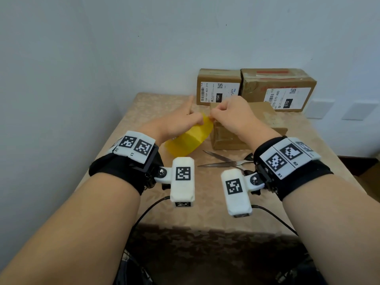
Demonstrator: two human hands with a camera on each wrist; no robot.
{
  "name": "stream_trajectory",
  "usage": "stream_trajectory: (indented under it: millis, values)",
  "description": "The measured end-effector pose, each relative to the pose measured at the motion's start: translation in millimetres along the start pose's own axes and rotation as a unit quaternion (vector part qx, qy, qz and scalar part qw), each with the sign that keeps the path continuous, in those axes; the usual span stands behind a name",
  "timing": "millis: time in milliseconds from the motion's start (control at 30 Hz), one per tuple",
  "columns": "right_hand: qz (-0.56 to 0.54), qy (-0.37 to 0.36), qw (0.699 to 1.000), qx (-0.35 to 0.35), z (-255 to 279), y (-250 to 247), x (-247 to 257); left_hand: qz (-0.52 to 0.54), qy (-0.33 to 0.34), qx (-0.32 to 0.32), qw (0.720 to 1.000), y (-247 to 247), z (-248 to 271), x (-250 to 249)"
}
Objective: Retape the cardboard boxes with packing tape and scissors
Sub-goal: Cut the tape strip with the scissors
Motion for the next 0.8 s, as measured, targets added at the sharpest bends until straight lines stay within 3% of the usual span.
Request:
stream_trajectory:
  millis: [167, 300, 400, 600, 733, 800]
  values:
    - [0.002, 0.0, 1.0, 0.002, -2.4, 1.8, -3.5, 0.01, -0.01, -0.102, 0.995, -29.9, 2.2, 4.8]
    - [0.036, -0.003, 0.999, -0.017, -4.1, -0.3, -2.0, -0.028, -0.003, -0.063, 0.998, -22.1, 4.6, 6.0]
    - [0.04, -0.008, 0.998, -0.042, -3.0, -4.6, -0.7, 0.022, -0.018, -0.037, 0.999, -23.4, 5.1, 14.8]
    - [-0.006, -0.01, 0.996, -0.083, -4.3, -23.4, 3.8, 0.156, 0.059, -0.119, 0.979, -56.0, 10.8, 9.0]
    - [-0.002, 0.002, 0.995, -0.102, -1.9, -37.2, 5.4, 0.12, 0.104, -0.128, 0.979, -53.5, 9.8, -4.5]
    - [-0.019, 0.022, 0.994, -0.108, 1.9, -47.1, -3.3, 0.052, 0.099, -0.131, 0.985, -48.8, 5.3, -5.0]
Point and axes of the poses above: each hand's wrist, its own z-axis away from the middle knuckle, its own y-axis out of the palm, x = y × z, the point moved 9 cm from there along -z, towards the middle knuckle, and after that the axes turned 11 degrees about -y, right-handed, at the moved point
